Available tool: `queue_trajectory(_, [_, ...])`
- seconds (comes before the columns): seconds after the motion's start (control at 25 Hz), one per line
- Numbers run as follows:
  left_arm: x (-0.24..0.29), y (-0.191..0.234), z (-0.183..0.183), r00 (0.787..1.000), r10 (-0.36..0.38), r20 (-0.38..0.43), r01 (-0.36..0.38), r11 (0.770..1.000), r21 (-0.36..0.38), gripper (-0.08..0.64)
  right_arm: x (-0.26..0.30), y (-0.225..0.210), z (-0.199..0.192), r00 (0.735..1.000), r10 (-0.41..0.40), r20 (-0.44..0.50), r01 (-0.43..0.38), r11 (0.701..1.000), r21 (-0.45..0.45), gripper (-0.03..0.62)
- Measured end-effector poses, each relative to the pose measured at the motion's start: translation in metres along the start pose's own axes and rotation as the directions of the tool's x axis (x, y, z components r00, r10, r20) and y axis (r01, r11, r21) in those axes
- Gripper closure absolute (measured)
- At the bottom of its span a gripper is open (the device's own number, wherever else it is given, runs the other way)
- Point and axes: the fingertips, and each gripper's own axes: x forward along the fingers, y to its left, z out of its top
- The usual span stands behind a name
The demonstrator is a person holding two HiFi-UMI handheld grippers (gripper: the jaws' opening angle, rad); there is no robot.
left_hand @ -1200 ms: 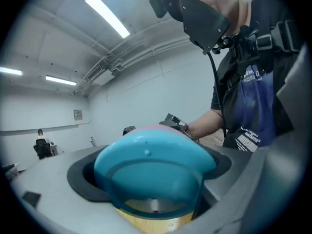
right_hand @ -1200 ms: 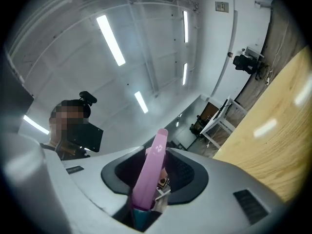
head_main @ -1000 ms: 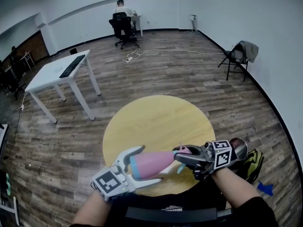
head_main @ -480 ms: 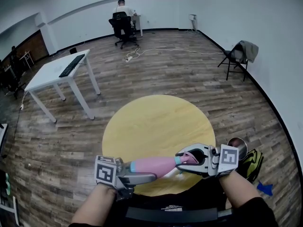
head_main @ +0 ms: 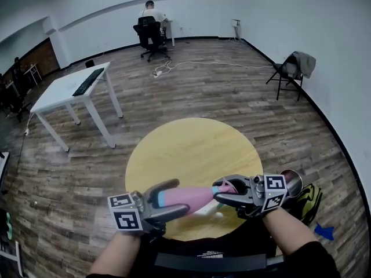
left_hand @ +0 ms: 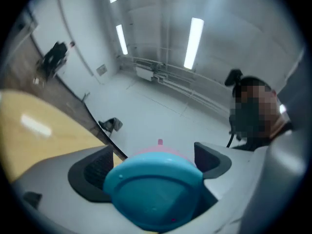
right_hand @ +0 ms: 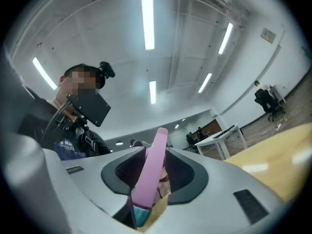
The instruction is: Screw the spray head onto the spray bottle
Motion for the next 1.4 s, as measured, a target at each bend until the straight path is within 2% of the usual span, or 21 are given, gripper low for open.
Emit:
queue_trajectory(0.04, [0.0,-0.003,0.001,0.999,0.046,-0.015,-0.044,0.989,0.14,0.028,-0.002,-0.005,-0.001,1.0,-0.008,0.012,0.007,0.998,0.062,0.443])
queue_trajectory(0.08, [0.002,-0.006,-0.002,0.995,0.094,-0.039,-0.079,0.955,0.287,0.029,-0.003,-0.009,-0.003,1.0,-0.014,0.021,0.011,0.993,0.121,0.443])
queue_trajectory(0.12, [0.004,-0.009,-0.007,0.988,0.139,-0.066,-0.097,0.899,0.428,0.028,-0.005,-0.013,-0.005,1.0,-0.016,0.026,0.012,0.985,0.17,0.443])
queue_trajectory(0.2, [0.009,-0.012,-0.02,0.97,0.209,-0.122,-0.08,0.751,0.656,0.029,-0.004,-0.016,-0.009,1.0,-0.011,0.025,0.005,0.972,0.236,0.443])
queue_trajectory(0.24, [0.01,-0.014,-0.027,0.959,0.241,-0.146,-0.057,0.675,0.736,0.028,-0.004,-0.018,-0.012,1.0,-0.007,0.024,0.001,0.965,0.261,0.442])
queue_trajectory(0.32, [0.008,-0.013,-0.038,0.935,0.31,-0.172,-0.026,0.544,0.839,0.029,-0.002,-0.021,-0.015,1.0,-0.004,0.028,-0.005,0.949,0.314,0.442])
queue_trajectory(0.4, [0.004,-0.01,-0.044,0.909,0.38,-0.171,-0.018,0.445,0.896,0.029,-0.003,-0.024,-0.017,0.999,0.0,0.042,-0.015,0.929,0.369,0.443])
queue_trajectory(0.44, [0.002,-0.008,-0.046,0.9,0.404,-0.164,-0.017,0.408,0.913,0.029,-0.003,-0.025,-0.017,0.999,0.002,0.049,-0.021,0.92,0.392,0.443])
queue_trajectory(0.48, [0.002,-0.007,-0.046,0.895,0.417,-0.155,-0.018,0.383,0.924,0.031,-0.004,-0.026,-0.017,0.998,0.005,0.057,-0.028,0.911,0.412,0.443])
queue_trajectory(0.52, [0.002,-0.006,-0.046,0.895,0.422,-0.147,-0.025,0.375,0.927,0.035,-0.005,-0.026,-0.016,0.998,0.006,0.063,-0.032,0.905,0.425,0.443])
queue_trajectory(0.56, [0.003,-0.005,-0.045,0.896,0.419,-0.144,-0.035,0.39,0.92,0.04,-0.005,-0.027,-0.015,0.998,0.001,0.06,-0.027,0.903,0.428,0.443])
queue_trajectory(0.6, [0.004,-0.005,-0.044,0.9,0.409,-0.148,-0.046,0.427,0.903,0.041,-0.005,-0.028,-0.016,0.999,-0.01,0.047,-0.011,0.907,0.42,0.443])
queue_trajectory(0.72, [0.01,-0.007,-0.038,0.936,0.317,-0.154,-0.068,0.592,0.803,0.046,-0.003,-0.031,-0.025,0.997,-0.067,-0.026,0.072,0.936,0.344,0.446])
queue_trajectory(0.84, [0.008,-0.004,-0.035,0.951,0.265,-0.159,-0.097,0.742,0.663,0.048,-0.001,-0.028,-0.028,0.995,-0.084,-0.054,0.095,0.963,0.252,0.446])
queue_trajectory(0.96, [0.002,0.002,-0.027,0.972,0.173,-0.157,-0.098,0.912,0.399,0.048,0.0,-0.02,-0.023,0.996,-0.067,-0.051,0.074,0.985,0.157,0.446])
queue_trajectory(1.0, [0.001,0.004,-0.024,0.98,0.137,-0.145,-0.089,0.951,0.297,0.048,0.001,-0.017,-0.021,0.997,-0.06,-0.053,0.066,0.991,0.117,0.446])
queue_trajectory(1.04, [0.0,0.005,-0.022,0.986,0.103,-0.132,-0.076,0.977,0.197,0.048,0.001,-0.012,-0.019,0.997,-0.053,-0.057,0.057,0.996,0.074,0.446])
queue_trajectory(1.12, [-0.001,0.009,-0.024,0.993,0.038,-0.108,-0.037,0.999,0.006,0.048,0.001,-0.003,-0.017,0.997,-0.035,-0.067,0.034,0.999,-0.018,0.446])
queue_trajectory(1.2, [-0.002,0.012,-0.028,0.995,-0.025,-0.092,0.009,0.986,-0.168,0.048,0.001,0.005,-0.016,0.997,-0.017,-0.082,0.008,0.995,-0.104,0.446])
queue_trajectory(1.28, [-0.002,0.012,-0.033,0.992,-0.084,-0.092,0.051,0.948,-0.315,0.048,0.0,0.012,-0.018,0.995,0.004,-0.102,-0.021,0.985,-0.171,0.446])
queue_trajectory(1.4, [-0.001,0.01,-0.042,0.983,-0.157,-0.094,0.096,0.88,-0.465,0.048,-0.001,0.022,-0.022,0.99,0.028,-0.137,-0.059,0.971,-0.231,0.446])
